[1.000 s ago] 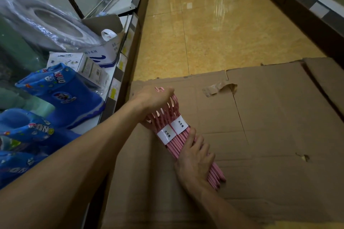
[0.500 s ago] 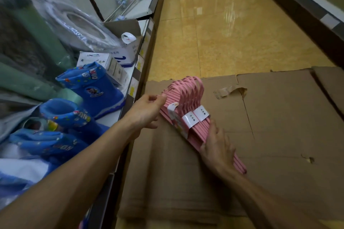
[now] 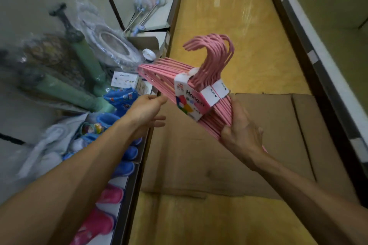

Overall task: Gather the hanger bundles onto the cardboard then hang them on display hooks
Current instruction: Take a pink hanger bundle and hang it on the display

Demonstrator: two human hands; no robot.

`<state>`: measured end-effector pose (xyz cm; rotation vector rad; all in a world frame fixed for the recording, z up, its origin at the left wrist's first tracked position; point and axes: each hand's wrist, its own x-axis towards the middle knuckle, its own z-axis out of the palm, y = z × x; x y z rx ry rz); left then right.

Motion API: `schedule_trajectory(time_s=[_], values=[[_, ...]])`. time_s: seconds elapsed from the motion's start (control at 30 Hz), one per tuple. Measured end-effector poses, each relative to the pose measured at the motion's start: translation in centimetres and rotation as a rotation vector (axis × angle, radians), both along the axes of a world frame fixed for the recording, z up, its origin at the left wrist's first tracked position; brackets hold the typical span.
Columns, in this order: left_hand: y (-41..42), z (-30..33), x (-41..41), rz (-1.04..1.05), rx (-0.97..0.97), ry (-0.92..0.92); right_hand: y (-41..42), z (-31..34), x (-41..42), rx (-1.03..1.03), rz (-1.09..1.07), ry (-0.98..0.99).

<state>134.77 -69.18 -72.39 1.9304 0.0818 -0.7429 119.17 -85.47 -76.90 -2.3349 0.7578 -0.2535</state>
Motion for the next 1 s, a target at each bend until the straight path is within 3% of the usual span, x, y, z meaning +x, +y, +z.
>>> schedule_trajectory(time_s=[0.2, 0.37, 0.77, 1.0], values=[[-0.1, 16.7, -1.6, 0.116, -0.303, -0.002, 0.5, 17.7, -2.8, 0.184, 0.129, -0.163], [-0.6, 33.6, -2.2, 0.356, -0.730, 0.107, -1.0, 33.2, -5.7, 0.279, 0.202, -0.258], [-3.0, 67.2, -6.5, 0.511, -1.123, -0.025, -5.8, 65.6, -4.9, 0.021, 0.251, -0.437], [-1.6, 77.1, -9.7, 0.495, -1.284, -0.048, -5.5, 76.3, -6.3, -0.065, 0.280, -0.514]])
